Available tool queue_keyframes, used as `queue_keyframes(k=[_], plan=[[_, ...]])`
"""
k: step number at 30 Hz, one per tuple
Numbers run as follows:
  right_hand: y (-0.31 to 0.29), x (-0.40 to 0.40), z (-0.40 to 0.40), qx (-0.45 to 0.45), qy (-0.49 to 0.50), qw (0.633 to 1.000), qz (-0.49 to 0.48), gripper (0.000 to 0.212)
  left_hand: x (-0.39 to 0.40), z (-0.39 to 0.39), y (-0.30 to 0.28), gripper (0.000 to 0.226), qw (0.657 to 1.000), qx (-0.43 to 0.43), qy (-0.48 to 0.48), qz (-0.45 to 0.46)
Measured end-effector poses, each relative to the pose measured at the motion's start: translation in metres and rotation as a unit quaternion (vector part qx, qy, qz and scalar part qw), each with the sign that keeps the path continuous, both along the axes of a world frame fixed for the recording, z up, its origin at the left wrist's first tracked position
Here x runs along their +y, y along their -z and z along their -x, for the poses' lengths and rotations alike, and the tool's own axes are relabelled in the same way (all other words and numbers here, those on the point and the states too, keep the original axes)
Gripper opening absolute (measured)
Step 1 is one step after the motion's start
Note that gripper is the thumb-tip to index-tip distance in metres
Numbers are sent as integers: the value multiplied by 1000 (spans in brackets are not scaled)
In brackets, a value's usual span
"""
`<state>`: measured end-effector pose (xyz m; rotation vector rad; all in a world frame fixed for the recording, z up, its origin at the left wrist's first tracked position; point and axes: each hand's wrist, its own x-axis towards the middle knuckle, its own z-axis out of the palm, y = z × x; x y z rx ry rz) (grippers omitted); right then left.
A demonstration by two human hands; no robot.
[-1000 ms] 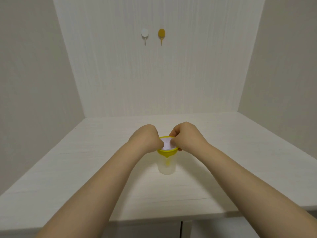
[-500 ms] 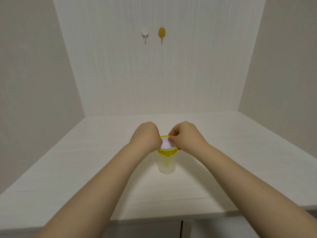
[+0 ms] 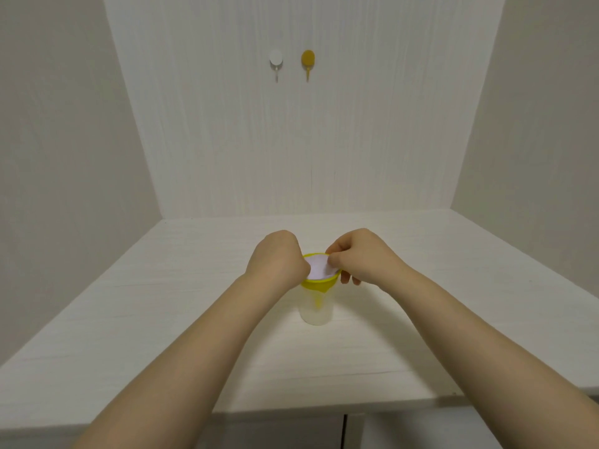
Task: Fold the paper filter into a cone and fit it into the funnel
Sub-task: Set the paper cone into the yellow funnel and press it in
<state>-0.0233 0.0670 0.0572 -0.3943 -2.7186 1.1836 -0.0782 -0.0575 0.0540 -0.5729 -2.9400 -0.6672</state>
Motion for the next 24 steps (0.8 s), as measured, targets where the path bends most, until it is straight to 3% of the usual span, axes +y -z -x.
queue_keyframes(k=[9,14,17,24], plan=[[0,3,3,24,23,999,-5,24,-2,-3,1,24,998,-27,29,-44],[1,1,5,37,18,998,-46,25,-4,-3,1,6,996,-59,47,-44],[1,0,4,47,7,997,-62,24,-5,-1,-1,18,994,-94,42,-37],[2,-3,2,69,-20,991,-110,26,-5,0,0,16,995,-49,46,-67]])
